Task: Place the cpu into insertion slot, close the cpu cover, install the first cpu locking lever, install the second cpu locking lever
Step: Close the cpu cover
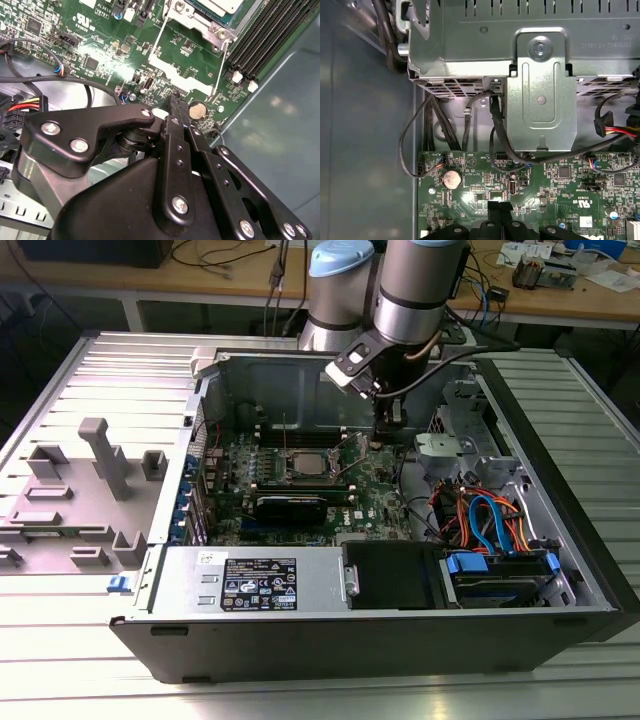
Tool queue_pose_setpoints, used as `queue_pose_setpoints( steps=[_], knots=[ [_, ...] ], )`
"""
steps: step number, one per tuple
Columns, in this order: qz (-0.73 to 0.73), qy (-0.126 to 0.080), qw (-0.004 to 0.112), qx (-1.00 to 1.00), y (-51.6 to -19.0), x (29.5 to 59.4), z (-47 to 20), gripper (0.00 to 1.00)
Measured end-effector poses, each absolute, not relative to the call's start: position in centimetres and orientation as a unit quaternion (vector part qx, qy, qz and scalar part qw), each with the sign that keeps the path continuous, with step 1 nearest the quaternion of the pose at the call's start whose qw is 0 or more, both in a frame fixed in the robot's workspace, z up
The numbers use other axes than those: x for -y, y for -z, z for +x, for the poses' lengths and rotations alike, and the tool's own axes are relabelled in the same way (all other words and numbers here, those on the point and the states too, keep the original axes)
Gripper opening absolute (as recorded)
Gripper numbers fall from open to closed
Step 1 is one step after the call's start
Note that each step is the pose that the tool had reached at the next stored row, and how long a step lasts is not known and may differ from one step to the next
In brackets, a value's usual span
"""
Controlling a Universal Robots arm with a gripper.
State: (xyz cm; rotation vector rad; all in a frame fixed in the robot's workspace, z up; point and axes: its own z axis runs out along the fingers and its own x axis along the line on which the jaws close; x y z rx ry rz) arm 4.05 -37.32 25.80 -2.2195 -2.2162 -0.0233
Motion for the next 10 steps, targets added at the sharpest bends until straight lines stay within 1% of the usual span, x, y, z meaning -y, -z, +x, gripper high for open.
queue_pose_setpoints(
  steps=[4,10],
  knots=[
    [-0.707,0.007,0.003,0.707,-25.04,37.30,4.12,0.11],
    [-0.707,0.007,0.003,0.707,-25.02,37.30,3.16,0.11]
  ],
)
